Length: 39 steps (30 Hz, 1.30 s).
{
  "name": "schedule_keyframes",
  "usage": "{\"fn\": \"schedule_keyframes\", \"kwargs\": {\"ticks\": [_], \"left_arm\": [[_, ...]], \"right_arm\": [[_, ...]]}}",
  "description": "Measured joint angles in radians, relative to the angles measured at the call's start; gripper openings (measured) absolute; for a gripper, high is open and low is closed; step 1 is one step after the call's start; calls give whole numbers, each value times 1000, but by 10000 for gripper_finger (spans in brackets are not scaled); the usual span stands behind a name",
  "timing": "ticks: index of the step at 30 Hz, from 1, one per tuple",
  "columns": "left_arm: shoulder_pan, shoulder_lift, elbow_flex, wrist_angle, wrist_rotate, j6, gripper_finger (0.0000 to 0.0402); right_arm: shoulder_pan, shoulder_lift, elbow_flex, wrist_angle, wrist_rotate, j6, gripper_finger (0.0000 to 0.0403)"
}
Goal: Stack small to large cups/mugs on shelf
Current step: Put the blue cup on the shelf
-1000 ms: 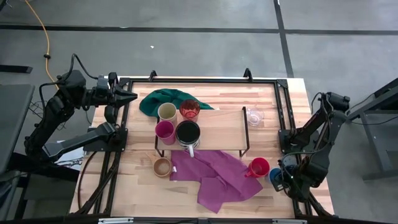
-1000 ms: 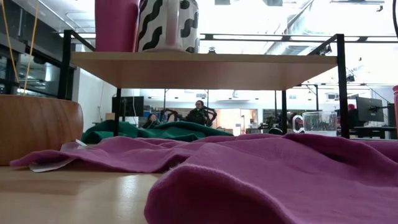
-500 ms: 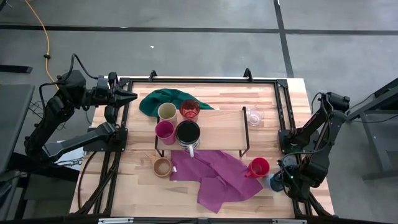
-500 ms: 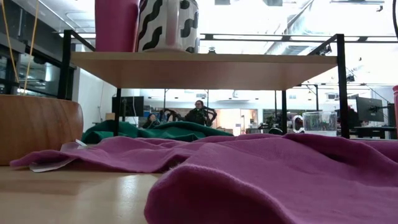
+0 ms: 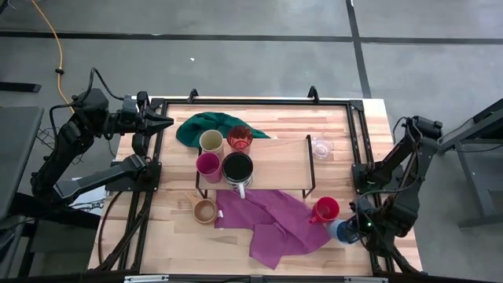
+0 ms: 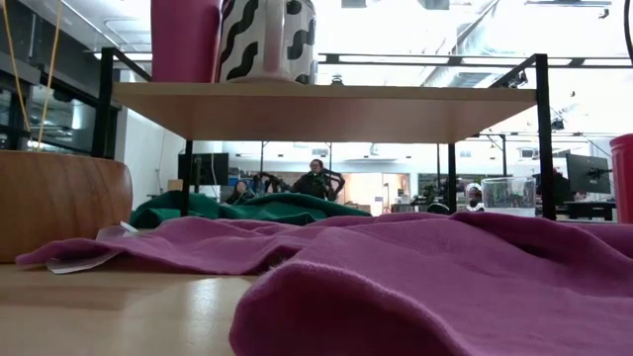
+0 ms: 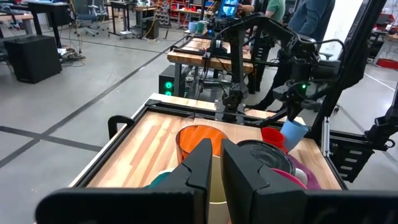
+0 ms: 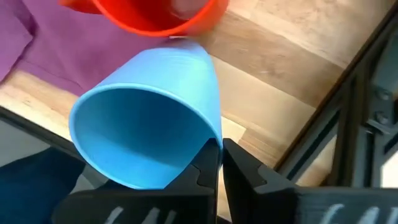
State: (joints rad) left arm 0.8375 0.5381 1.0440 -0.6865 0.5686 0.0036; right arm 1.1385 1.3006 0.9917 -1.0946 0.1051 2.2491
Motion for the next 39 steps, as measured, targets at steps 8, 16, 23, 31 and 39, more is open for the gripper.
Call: {"fn": "schedule_keyframes", "kwargs": {"ticks": [8,16,23,31,39], "left_arm": [[0,0,0,0,0,7,24],[0,0,0,0,0,7,24],[0,0,0,0,0,16,24],[0,0,0,0,32,26,24],[0,0,0,0,80,26,24]], "right_arm": [[0,0,138,-70,52,-97,0],[0,0,316,-126,373,-217,0],[-82,-1,453,-246,500,-335,0],[-322,-1,579,-304,478,-694,0],[-591,-1,725,-313,367,-1085,0]]}}
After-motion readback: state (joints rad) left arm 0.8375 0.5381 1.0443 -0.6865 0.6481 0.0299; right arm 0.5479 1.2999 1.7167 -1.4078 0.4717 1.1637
